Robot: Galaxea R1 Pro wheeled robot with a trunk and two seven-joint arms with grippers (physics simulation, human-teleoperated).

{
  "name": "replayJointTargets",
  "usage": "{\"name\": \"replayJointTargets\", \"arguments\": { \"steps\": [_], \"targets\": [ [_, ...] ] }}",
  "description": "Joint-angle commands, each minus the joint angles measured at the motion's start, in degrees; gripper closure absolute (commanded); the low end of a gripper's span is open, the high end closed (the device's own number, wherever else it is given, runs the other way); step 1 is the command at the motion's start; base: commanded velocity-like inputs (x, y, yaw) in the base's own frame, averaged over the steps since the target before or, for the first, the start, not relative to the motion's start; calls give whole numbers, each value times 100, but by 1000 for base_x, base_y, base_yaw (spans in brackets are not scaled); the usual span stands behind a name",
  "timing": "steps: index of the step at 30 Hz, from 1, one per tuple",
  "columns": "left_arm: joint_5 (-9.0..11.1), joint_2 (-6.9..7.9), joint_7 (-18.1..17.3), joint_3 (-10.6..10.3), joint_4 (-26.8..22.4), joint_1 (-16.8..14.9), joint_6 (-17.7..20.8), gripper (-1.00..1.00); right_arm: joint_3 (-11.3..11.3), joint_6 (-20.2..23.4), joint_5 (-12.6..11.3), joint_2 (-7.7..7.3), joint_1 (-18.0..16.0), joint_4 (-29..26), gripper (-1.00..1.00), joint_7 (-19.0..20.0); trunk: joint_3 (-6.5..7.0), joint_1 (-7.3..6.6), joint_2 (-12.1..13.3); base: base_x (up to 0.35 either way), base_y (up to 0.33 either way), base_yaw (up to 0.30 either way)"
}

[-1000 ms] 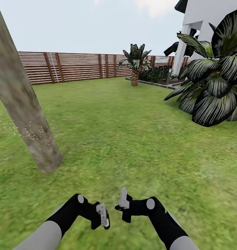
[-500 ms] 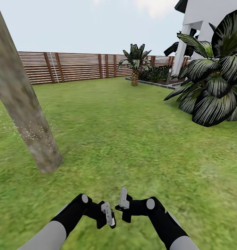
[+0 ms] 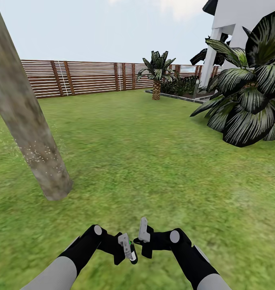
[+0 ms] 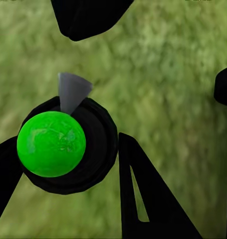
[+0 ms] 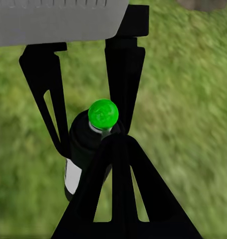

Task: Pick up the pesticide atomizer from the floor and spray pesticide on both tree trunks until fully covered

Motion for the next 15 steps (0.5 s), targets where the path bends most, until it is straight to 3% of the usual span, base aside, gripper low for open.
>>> {"name": "replayJointTargets", "arguments": {
  "steps": [1,15],
  "targets": [
    [-19,-1,-21,5,-10,-1,-4,100,-6,-51,60,2,-2,-5,100,3,-5,-1,-2,0,0,0],
    [177,-54,-44,0,-10,-1,-57,100,-6,-51,60,2,-2,-5,100,1,-5,-1,-2,0,0,0]
  ]
}}
